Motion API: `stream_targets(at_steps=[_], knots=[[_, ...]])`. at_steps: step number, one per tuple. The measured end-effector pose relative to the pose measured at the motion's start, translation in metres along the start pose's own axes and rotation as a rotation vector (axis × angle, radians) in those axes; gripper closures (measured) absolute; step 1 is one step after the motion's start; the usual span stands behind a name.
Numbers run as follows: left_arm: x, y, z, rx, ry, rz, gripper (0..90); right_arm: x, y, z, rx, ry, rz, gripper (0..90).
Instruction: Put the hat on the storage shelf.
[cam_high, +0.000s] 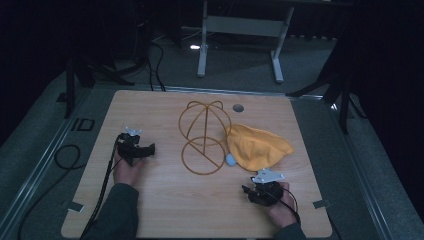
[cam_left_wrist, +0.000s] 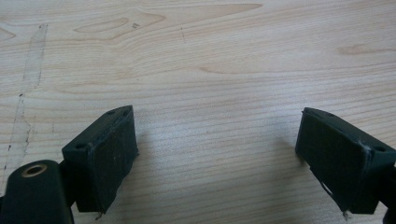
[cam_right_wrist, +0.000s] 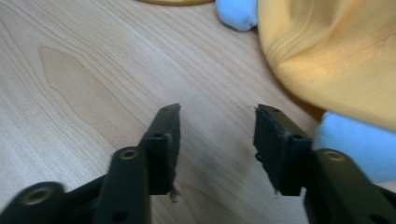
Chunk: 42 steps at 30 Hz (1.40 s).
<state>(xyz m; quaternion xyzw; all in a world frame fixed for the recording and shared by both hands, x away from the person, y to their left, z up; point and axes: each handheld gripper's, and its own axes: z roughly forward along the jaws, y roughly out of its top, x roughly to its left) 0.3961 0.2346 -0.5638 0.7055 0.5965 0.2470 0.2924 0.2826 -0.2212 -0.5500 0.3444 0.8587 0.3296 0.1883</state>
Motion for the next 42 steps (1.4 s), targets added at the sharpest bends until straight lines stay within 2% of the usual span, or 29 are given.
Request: stream_targets(at_steps=[3,4,5,6,7,8,12,15,17,18,21,24,27,30,37,38,39,40,41,42], knots=[[0.000,0.000,0.000,0.000,0.000,0.000,12.7,-0.003,0.002,-0.005,-0.009,-0.009,-0.002,54.7],[0.000,0.000,0.000,-0.001,0.000,0.000,12.8,-0.009,0.003,-0.010,-0.013,-0.023,0.002,54.6],[0.000,0.000,0.000,-0.001,0.000,0.000,12.8,-0.009,0.003,-0.010,-0.013,-0.023,0.002,54.6],[0.000,0.000,0.000,0.000,0.000,0.000,12.7,-0.017,0.003,-0.015,-0.016,-0.043,0.011,53.4],[0.000,0.000,0.000,0.000,0.000,0.000,12.8,-0.017,0.003,-0.015,-0.016,-0.043,0.011,53.4],[0.000,0.000,0.000,0.000,0.000,0.000,12.8,-0.023,0.001,-0.019,-0.013,-0.063,0.020,52.3],[0.000,0.000,0.000,0.000,0.000,0.000,12.8,-0.034,-0.005,-0.024,-0.005,-0.092,0.034,52.1],[0.000,0.000,0.000,0.000,0.000,0.000,12.8,-0.037,-0.008,-0.026,-0.010,-0.101,0.042,53.0],[0.000,0.000,0.000,0.000,0.000,0.001,12.8,-0.040,-0.011,-0.028,-0.020,-0.108,0.033,54.2],[0.000,0.000,0.000,0.000,0.000,0.000,12.8,-0.042,-0.012,-0.029,-0.032,-0.107,0.014,55.2],[0.000,0.000,0.000,0.000,0.000,0.000,12.8,-0.045,-0.012,-0.028,-0.027,-0.120,-0.012,56.4],[0.000,0.000,0.000,0.000,0.000,0.000,12.7,-0.053,-0.010,-0.024,-0.011,-0.128,-0.007,57.8],[0.000,0.000,0.000,0.000,0.000,0.000,12.8,-0.056,-0.010,-0.022,-0.005,-0.117,-0.002,56.6],[0.000,0.000,0.000,0.000,0.000,0.000,12.8,-0.059,-0.010,-0.015,0.027,-0.107,-0.001,54.4],[0.000,0.000,0.000,0.000,0.000,0.000,12.8,-0.055,-0.008,-0.012,0.033,-0.070,-0.010,54.7],[0.000,0.000,0.000,0.000,0.000,0.000,12.7,-0.050,-0.007,-0.012,0.028,-0.043,-0.029,54.7],[0.000,0.000,0.000,0.000,0.000,0.000,12.8,-0.050,-0.007,-0.012,0.028,-0.043,-0.029,54.7],[0.000,0.000,0.000,0.000,0.000,0.000,12.8,-0.045,-0.004,-0.013,0.018,-0.016,-0.064,55.2],[0.000,0.000,0.000,0.000,0.000,0.000,12.8,-0.045,-0.004,-0.013,0.018,-0.016,-0.064,55.2],[0.000,0.000,0.000,0.001,0.000,0.001,12.7,-0.041,0.001,-0.015,-0.007,-0.008,-0.097,55.6]])
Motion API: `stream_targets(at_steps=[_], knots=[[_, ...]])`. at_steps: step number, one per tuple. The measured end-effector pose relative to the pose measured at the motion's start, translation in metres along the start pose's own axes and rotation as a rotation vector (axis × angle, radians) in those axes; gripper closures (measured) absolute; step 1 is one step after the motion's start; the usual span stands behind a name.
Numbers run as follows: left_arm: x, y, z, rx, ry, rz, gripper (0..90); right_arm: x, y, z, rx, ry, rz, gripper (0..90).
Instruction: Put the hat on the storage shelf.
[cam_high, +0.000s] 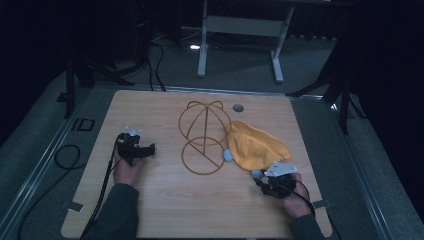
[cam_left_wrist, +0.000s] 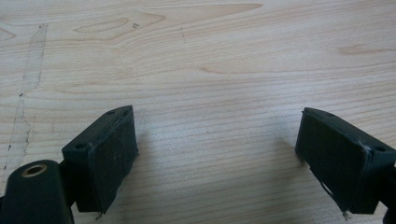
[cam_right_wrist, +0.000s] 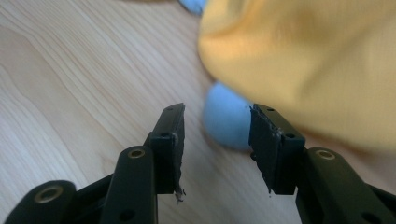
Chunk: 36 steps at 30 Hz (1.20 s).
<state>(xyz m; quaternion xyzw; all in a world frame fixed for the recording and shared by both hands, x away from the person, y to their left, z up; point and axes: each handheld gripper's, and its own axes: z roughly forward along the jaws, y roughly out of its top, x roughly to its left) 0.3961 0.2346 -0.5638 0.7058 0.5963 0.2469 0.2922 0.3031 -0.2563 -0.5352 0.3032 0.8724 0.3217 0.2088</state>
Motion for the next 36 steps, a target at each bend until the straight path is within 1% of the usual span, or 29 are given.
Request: stream_targets(at_steps=[1,2,3,4,5,6,7,8,9,10,11,12,16,18,21,22,23,24,25,26,27,30,36], knots=[[0.000,0.000,0.000,0.000,0.000,0.000,12.8,0.000,0.000,0.000,0.000,0.000,0.000,55.6],[0.000,0.000,0.000,-0.001,0.000,-0.001,12.7,0.000,0.005,-0.001,-0.022,0.002,-0.015,56.3],[0.000,0.000,0.000,-0.001,0.000,-0.001,12.8,0.000,0.005,-0.001,-0.022,0.002,-0.015,56.3],[0.000,0.000,0.000,0.000,0.000,0.000,12.8,-0.002,0.009,0.001,-0.025,0.003,-0.024,56.7],[0.000,0.000,0.000,0.000,0.000,0.000,12.8,-0.002,0.009,0.001,-0.025,0.003,-0.024,56.7],[0.000,0.000,0.000,0.000,0.000,0.000,12.8,-0.004,0.010,0.007,-0.005,0.006,-0.035,57.4],[0.000,0.000,0.000,0.000,0.000,0.000,12.7,-0.004,0.010,0.007,-0.005,0.006,-0.035,57.4],[0.000,0.000,0.000,0.000,0.000,0.000,12.7,-0.007,0.009,0.014,0.014,0.018,-0.030,57.3],[0.000,0.000,0.000,0.000,0.000,0.000,12.7,-0.007,0.009,0.014,0.014,0.018,-0.030,57.3],[0.000,0.000,0.000,0.000,0.000,0.000,12.7,-0.010,0.008,0.019,0.031,0.018,-0.021,56.6],[0.000,0.000,0.000,0.000,0.000,0.000,12.8,-0.010,0.008,0.019,0.031,0.018,-0.021,56.6],[0.000,0.000,0.000,0.000,0.000,0.000,12.8,-0.012,0.006,0.023,0.041,0.030,-0.006,56.0],[0.000,0.000,0.000,0.000,0.000,0.000,12.7,-0.015,0.005,0.026,0.049,0.047,0.006,55.0],[0.000,0.000,0.000,0.000,0.000,-0.001,12.8,-0.016,0.005,0.026,0.047,0.049,0.007,55.6],[0.000,0.000,0.000,0.000,0.000,0.000,12.7,-0.018,0.004,0.027,0.048,0.039,0.020,64.5],[0.000,0.000,0.000,0.000,0.000,0.000,12.8,-0.017,0.005,0.027,0.051,0.028,0.019,68.7],[0.000,0.000,0.000,0.000,0.000,0.000,12.7,-0.017,0.005,0.027,0.051,0.028,0.019,68.7],[0.000,0.000,0.000,0.000,0.000,0.000,12.7,-0.016,0.006,0.026,0.061,0.009,0.007,72.8],[0.000,0.000,0.000,0.000,0.000,0.000,12.8,-0.015,0.009,0.025,0.070,-0.008,0.005,79.7],[0.000,0.000,0.000,0.000,0.000,0.000,12.8,-0.014,0.011,0.024,0.071,-0.013,0.012,81.1],[0.000,0.000,0.000,0.000,0.000,0.000,12.8,-0.014,0.013,0.023,0.068,-0.007,0.009,82.2],[0.000,0.000,0.000,0.000,0.000,0.000,12.7,-0.013,0.014,0.021,0.066,-0.005,0.010,82.4],[0.000,0.000,0.000,0.000,0.000,0.000,12.8,-0.011,0.019,0.012,0.038,-0.006,0.001,82.4]])
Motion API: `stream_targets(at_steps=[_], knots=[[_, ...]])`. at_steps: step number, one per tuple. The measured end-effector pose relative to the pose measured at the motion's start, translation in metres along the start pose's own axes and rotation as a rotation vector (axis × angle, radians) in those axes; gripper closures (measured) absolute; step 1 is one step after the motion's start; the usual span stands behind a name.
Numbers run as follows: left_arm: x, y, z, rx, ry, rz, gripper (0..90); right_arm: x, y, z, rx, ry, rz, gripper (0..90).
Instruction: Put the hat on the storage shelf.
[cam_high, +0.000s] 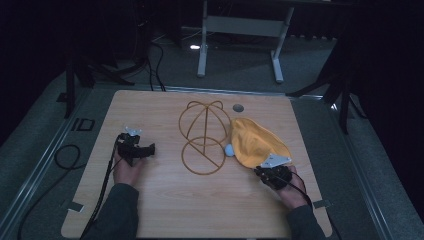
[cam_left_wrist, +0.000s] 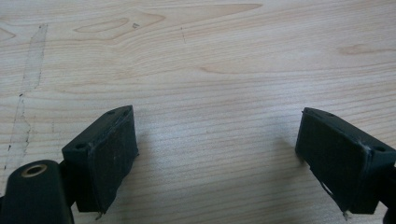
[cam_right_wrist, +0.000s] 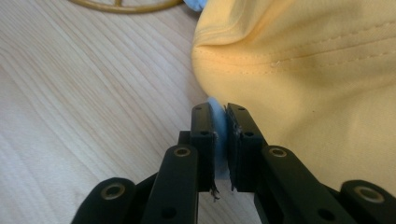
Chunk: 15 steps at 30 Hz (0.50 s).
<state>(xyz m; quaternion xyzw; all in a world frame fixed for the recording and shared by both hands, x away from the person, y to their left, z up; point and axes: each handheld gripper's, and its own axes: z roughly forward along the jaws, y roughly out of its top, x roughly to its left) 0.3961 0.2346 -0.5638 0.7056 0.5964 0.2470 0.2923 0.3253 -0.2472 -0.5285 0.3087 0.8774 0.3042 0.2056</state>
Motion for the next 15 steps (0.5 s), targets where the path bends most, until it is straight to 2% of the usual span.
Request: stream_targets(at_steps=[15], knots=[[0.000,0.000,0.000,0.000,0.000,0.000,12.8,0.002,0.016,-0.025,-0.050,-0.008,-0.004,82.6]])
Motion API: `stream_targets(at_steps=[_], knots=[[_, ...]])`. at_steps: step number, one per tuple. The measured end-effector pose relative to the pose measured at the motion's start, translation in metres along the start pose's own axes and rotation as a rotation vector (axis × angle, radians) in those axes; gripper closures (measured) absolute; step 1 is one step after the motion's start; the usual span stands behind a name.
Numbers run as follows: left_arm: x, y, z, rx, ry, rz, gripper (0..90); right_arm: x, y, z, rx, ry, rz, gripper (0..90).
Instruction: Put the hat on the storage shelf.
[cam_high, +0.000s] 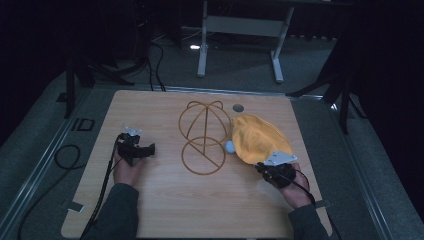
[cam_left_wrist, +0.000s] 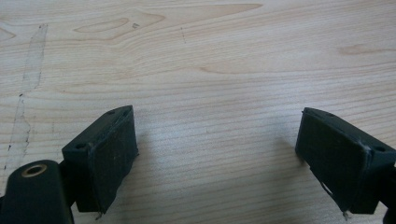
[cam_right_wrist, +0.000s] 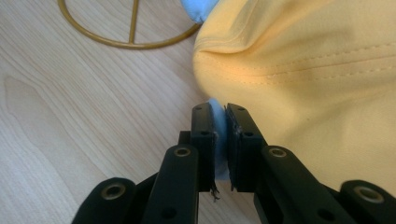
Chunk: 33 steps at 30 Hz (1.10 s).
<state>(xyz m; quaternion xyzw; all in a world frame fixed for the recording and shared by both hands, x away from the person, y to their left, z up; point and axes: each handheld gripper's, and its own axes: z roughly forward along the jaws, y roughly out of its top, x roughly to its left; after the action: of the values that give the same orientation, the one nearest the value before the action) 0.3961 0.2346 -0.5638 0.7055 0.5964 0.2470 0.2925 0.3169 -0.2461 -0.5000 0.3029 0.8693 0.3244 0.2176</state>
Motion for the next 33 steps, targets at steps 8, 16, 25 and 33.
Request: stream_targets(at_steps=[8,16,25,33], knots=[[0.000,0.000,0.000,0.000,0.000,0.000,12.8,-0.002,0.008,-0.012,-0.020,-0.003,-0.006,82.6],[0.000,0.000,0.000,0.000,0.000,0.000,12.8,-0.001,0.013,-0.022,-0.043,-0.004,-0.004,82.5],[0.000,0.000,0.000,0.000,0.000,0.000,12.7,-0.001,0.023,-0.038,-0.081,-0.024,-0.015,82.5],[0.000,0.000,0.000,0.000,0.000,0.000,12.8,-0.006,0.034,-0.059,-0.137,-0.034,-0.004,82.5]])
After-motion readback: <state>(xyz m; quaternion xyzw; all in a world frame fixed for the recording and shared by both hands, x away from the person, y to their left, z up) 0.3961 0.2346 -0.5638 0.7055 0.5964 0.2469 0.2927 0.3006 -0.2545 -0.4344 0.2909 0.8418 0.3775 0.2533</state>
